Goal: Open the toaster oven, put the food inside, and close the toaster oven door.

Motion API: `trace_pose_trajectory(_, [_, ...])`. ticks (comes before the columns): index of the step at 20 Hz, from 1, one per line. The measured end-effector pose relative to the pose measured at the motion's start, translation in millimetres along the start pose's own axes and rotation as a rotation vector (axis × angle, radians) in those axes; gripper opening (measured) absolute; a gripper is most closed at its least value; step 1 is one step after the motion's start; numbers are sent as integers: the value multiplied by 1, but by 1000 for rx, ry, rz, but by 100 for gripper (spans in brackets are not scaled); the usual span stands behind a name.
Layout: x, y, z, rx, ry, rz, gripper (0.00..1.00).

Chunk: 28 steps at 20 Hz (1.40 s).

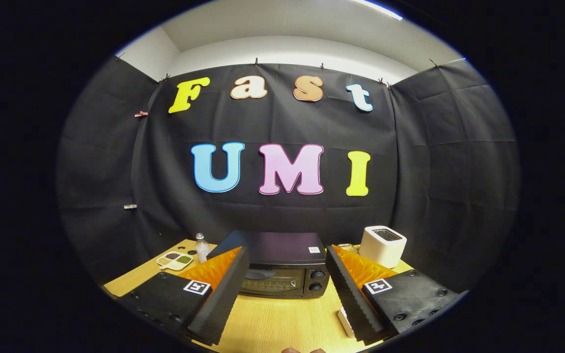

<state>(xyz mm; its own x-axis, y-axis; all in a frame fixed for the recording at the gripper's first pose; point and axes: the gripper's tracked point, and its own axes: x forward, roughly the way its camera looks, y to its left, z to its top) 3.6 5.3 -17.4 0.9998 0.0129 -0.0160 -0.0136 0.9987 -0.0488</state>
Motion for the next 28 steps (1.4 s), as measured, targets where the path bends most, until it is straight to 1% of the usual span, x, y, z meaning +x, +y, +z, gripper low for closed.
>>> trace_pose_trajectory(8, [27, 13, -17, 1, 65, 24, 97])
trace_pose_trajectory(12, [53, 31, -31, 12, 114, 54, 97])
trace_pose_trajectory(16, [87, 47, -45, 7, 135, 80, 98])
trace_pose_trajectory(22, [141, 68, -95, 9, 229, 94, 98])
trace_pose_trajectory(28, [179, 76, -147, 19, 335, 84, 98])
